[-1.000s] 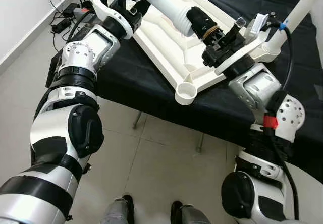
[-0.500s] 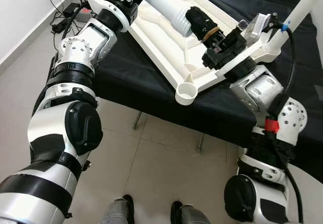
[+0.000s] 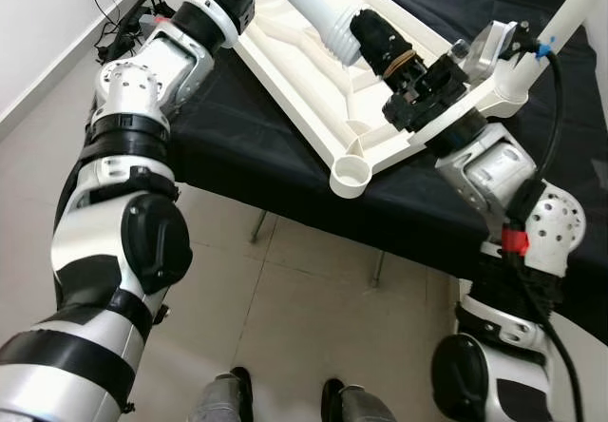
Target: Building children table
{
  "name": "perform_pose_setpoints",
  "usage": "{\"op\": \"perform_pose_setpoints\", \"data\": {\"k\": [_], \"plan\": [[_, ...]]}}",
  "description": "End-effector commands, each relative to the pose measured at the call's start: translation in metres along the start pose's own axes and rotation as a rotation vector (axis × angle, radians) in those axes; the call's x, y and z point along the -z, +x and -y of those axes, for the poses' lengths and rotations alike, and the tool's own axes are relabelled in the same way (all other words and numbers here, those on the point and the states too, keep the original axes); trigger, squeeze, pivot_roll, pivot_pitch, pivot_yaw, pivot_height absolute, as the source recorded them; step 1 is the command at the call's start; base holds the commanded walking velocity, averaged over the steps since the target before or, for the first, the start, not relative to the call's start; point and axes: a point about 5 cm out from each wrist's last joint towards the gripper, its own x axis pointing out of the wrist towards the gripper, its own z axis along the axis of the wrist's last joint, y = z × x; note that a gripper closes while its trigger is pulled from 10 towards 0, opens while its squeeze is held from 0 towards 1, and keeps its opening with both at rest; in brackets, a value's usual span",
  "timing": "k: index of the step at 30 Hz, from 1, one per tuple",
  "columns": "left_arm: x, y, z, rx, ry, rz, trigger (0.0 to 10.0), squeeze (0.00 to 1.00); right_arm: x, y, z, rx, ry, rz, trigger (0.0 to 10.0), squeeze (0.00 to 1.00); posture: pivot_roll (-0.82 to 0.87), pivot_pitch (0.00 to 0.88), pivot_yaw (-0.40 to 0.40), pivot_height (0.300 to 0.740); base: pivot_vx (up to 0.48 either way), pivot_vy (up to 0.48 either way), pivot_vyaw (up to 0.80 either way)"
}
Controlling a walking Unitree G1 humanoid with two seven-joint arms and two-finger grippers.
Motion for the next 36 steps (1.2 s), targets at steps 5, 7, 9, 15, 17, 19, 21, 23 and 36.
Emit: {"op": "perform_pose_setpoints", "data": {"k": [5, 7, 9, 15, 17, 19, 21, 23, 36], "plan": [[0.008, -0.015, 0.017, 0.108, 0.316, -0.22, 0.0, 0.0, 0.021, -0.018, -0.018, -0.117, -0.166, -0.21, 10.0, 1.0, -0.07, 0.184, -0.022, 0.74, 0.0, 0.0, 0.0], [0.007, -0.021, 0.022, 0.128, 0.404, -0.274, 0.0, 0.0, 0.027, -0.036, -0.016, -0.12, -0.228, -0.347, 10.0, 1.0, -0.07, 0.182, -0.02, 0.74, 0.0, 0.0, 0.0], [0.003, -0.023, 0.025, 0.127, 0.42, -0.274, 0.0, 0.0, 0.03, -0.046, -0.01, -0.08, -0.244, -0.401, 10.0, 1.0, -0.07, 0.18, -0.019, 0.74, 0.0, 0.0, 0.0], [-0.007, -0.029, 0.031, 0.12, 0.452, -0.246, 0.0, 0.0, 0.042, -0.071, 0.014, 0.044, -0.275, -0.486, 10.0, 1.0, -0.07, 0.171, -0.018, 0.74, 0.0, 0.0, 0.0], [-0.007, -0.033, 0.034, 0.129, 0.483, -0.252, 0.0, 0.0, 0.046, -0.082, 0.027, 0.117, -0.311, -0.527, 10.0, 1.0, -0.07, 0.166, -0.017, 0.74, 0.0, 0.0, 0.0], [0.0, -0.038, 0.032, 0.127, 0.543, -0.29, 0.0, 0.0, 0.041, -0.088, 0.046, 0.25, -0.383, -0.547, 10.0, 1.0, -0.07, 0.163, -0.016, 0.74, 0.0, 0.0, 0.0], [0.005, -0.042, 0.03, 0.126, 0.584, -0.321, 0.0, 0.0, 0.037, -0.093, 0.058, 0.336, -0.437, -0.563, 10.0, 1.0, -0.07, 0.162, -0.014, 0.74, 0.0, 0.0, 0.0], [0.027, -0.056, 0.02, 0.106, 0.797, -0.448, 0.0, 0.0, 0.01, -0.095, 0.076, 0.496, -0.531, -0.471, 10.0, 1.0, -0.08, 0.158, -0.014, 0.74, 0.0, 0.0, 0.0], [0.088, -0.111, -0.002, 0.084, 0.91, -0.572, 0.0, 0.0, -0.028, -0.037, 0.011, -0.044, -0.409, -0.201, 10.0, 0.0, -0.07, 0.143, -0.031, 0.74, 0.0, 0.0, 0.0]]}}
